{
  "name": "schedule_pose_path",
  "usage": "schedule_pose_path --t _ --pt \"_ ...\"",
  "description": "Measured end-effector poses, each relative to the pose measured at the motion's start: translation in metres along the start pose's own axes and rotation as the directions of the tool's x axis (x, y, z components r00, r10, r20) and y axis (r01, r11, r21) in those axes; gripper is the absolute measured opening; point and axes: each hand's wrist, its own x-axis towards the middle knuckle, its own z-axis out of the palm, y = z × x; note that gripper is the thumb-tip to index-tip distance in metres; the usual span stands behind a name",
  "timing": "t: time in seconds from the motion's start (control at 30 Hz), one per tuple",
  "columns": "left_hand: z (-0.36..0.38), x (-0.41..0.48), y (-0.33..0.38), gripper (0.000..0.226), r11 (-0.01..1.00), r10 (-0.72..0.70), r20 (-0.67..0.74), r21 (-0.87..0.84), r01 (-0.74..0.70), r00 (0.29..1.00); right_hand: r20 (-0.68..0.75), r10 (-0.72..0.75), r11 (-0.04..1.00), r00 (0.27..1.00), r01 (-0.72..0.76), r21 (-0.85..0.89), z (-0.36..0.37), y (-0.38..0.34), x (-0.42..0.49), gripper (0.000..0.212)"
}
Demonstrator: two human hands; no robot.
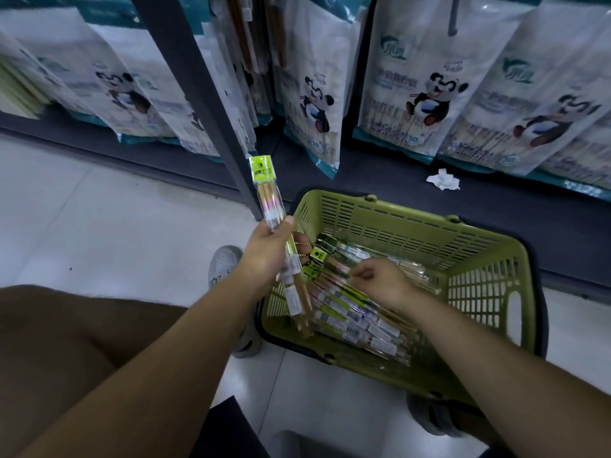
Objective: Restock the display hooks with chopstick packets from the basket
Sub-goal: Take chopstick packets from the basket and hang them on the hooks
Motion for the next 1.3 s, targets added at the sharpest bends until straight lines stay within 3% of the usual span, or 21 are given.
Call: schedule_pose_path --t 0.2,0.43,0.63,0.87,1.1,1.3 --pt "-0.017 0.009 -0.014 0.009 0.995 0.052 0.027 0.085 -0.054 0.998 -0.078 0.018 0.93 0.997 -0.046 -0.365 0.017 0.039 0.026 0.044" --pt "-0.021 0.017 -0.025 0.016 0.982 0.082 0.101 0.164 -0.098 0.991 -0.033 0.034 0.841 0.999 -0.046 -0.539 0.03 0.052 0.043 0.041" --pt "-0.018 0.02 -0.03 0.018 0.978 0.067 0.155 0.187 -0.096 0.986 -0.039 0.018 0.824 0.999 -0.036 -0.565 0.036 0.06 0.042 0.063" --pt "-0.015 0.021 -0.03 0.012 0.984 0.062 0.135 0.16 -0.083 0.989 0.028 -0.03 0.801 0.999 0.041 -0.597 0.04 0.053 0.033 0.033" --pt "-0.016 0.021 -0.032 0.007 0.989 0.058 0.133 0.127 -0.075 0.989 0.051 0.015 0.781 0.999 0.02 -0.625 0.045 0.046 0.032 0.042" --pt "-0.014 0.02 -0.03 0.007 0.992 0.049 0.117 0.111 -0.062 0.992 0.036 0.063 0.905 0.997 -0.042 -0.423 0.043 0.05 0.029 0.022"
